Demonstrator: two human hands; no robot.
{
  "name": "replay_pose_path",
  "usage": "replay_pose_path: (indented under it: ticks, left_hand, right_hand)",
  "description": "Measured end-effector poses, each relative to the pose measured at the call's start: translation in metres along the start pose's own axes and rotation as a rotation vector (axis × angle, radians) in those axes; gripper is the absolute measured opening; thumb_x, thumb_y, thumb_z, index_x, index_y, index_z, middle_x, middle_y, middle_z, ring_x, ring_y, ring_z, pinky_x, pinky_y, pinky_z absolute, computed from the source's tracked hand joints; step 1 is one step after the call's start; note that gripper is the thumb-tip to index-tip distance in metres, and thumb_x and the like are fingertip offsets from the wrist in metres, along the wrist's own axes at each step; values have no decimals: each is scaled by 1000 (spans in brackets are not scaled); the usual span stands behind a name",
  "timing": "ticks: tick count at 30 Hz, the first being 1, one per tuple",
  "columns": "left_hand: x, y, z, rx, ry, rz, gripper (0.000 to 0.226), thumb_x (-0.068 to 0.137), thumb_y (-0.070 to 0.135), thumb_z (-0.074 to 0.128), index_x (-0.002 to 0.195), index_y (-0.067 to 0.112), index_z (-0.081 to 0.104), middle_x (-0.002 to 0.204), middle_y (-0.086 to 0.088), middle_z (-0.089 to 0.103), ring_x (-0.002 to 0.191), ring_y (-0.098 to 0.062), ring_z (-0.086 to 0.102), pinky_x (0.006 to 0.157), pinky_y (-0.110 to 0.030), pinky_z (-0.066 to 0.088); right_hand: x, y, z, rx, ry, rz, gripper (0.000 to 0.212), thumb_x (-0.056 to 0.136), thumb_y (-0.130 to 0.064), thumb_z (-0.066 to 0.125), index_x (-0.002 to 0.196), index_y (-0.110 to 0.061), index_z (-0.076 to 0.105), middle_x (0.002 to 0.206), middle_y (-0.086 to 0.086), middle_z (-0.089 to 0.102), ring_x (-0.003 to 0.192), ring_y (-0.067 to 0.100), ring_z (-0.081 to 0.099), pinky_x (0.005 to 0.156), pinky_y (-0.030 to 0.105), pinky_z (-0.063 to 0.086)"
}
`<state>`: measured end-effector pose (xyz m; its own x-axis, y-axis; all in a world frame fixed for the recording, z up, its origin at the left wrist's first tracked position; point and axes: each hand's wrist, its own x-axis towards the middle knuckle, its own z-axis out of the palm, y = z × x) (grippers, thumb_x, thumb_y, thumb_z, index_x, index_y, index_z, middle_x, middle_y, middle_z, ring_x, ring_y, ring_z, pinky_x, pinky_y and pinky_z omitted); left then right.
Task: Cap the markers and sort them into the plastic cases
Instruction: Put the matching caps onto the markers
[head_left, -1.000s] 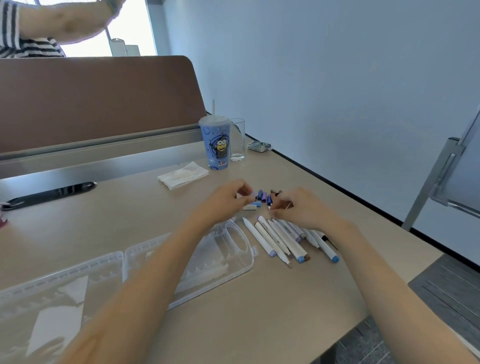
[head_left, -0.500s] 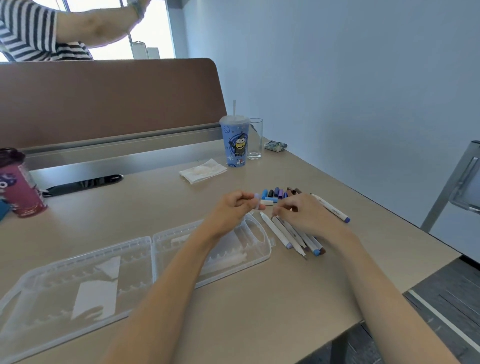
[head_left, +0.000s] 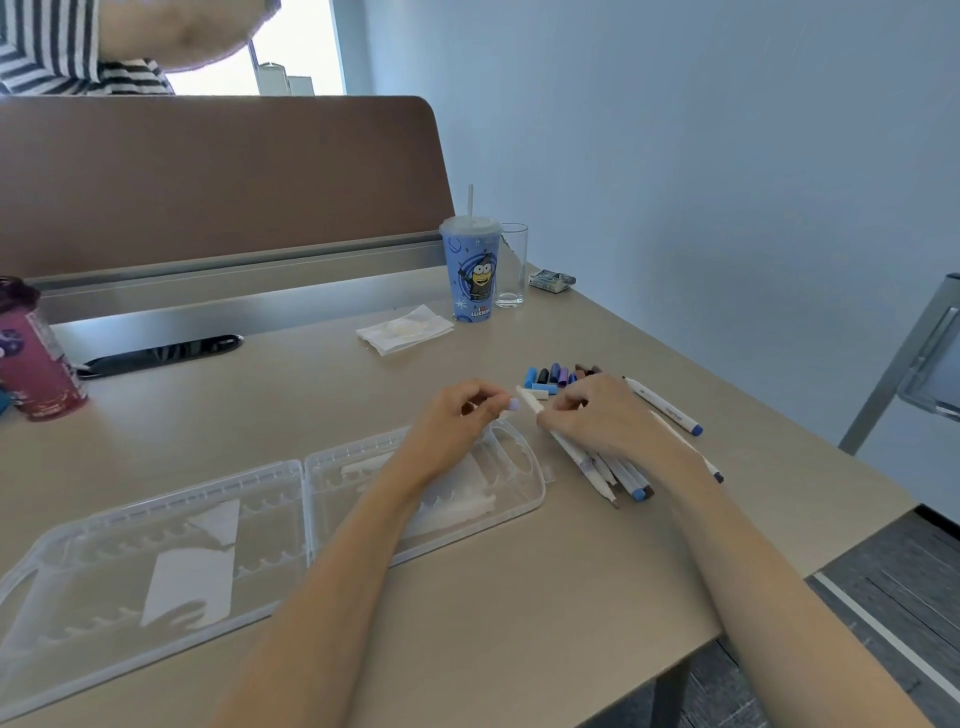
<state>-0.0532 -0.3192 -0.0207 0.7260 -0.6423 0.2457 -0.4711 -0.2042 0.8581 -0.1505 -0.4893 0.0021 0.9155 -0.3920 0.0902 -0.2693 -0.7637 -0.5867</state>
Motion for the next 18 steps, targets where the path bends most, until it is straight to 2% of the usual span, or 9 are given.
replay_pose_path:
  ticks: [2, 4, 6, 11, 15, 18]
  left_hand:
    - [1, 1, -3, -80, 15, -35, 14, 95, 29, 57, 91, 30, 70, 87, 6, 65, 82, -8, 55, 76, -21, 43]
    - [1, 3, -6, -137, 26, -58, 15, 96, 28, 56, 93, 31, 70, 90, 7, 65, 83, -2, 56, 74, -14, 43]
    - [2, 4, -7, -148, 27, -55, 15, 97, 27, 54, 97, 30, 69, 90, 9, 64, 83, 1, 55, 74, -12, 43]
    - [2, 7, -8, -171, 41, -46, 19, 99, 22, 50, 104, 22, 68, 88, 13, 62, 82, 6, 54, 70, -3, 42]
    - [2, 6, -7, -146, 39, -58, 20, 99, 23, 49, 105, 22, 68, 89, 12, 61, 83, 3, 53, 72, -8, 42]
    - [3, 5, -9, -154, 69, -37, 19, 99, 21, 50, 101, 23, 69, 85, 13, 60, 78, 2, 52, 66, -5, 40]
  right_hand:
    - [-6, -1, -8, 230, -2, -3, 15, 80, -33, 70, 73, -19, 72, 67, -10, 67, 59, 3, 54, 60, 22, 39]
    - [-13, -3, -14, 325, -54, -39, 9, 83, -22, 71, 80, -14, 70, 68, -8, 72, 55, -3, 56, 61, 18, 39]
    - [-16, -4, -18, 326, -29, -88, 3, 82, -18, 73, 81, -17, 71, 70, -5, 73, 57, -4, 57, 58, 15, 42]
    - [-19, -6, -25, 276, 68, -166, 11, 78, -14, 75, 79, -25, 73, 65, -13, 65, 55, -5, 53, 54, 8, 38]
    - [-21, -11, -27, 265, 98, -168, 12, 76, -15, 74, 81, -26, 74, 74, -9, 70, 66, 4, 60, 62, 18, 44]
    - [-21, -10, -28, 263, 136, -181, 11, 76, -14, 74, 81, -24, 75, 71, -10, 68, 64, 5, 58, 61, 21, 42]
